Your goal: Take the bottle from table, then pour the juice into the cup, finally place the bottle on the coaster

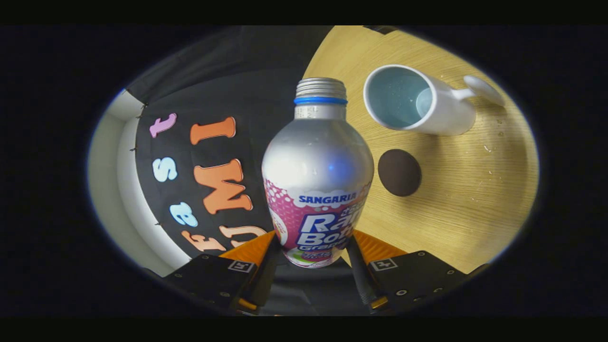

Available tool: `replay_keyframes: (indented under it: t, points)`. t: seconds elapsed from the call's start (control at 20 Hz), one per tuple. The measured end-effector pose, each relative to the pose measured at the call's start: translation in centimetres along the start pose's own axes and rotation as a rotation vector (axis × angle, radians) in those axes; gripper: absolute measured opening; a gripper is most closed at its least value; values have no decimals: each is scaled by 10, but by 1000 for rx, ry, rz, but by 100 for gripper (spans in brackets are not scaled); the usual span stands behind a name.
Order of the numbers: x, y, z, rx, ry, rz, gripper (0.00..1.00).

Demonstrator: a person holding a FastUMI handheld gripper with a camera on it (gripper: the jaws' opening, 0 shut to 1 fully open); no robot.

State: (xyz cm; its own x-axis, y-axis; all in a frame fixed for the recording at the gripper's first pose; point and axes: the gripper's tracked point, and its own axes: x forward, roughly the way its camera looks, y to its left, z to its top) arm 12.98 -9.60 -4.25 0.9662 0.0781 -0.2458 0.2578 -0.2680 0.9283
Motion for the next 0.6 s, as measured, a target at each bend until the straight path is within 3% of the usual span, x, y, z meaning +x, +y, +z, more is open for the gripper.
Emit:
replay_keyframes:
  t: [0.6]
  points:
    - [-7,4,-1,130,10,-39,73]
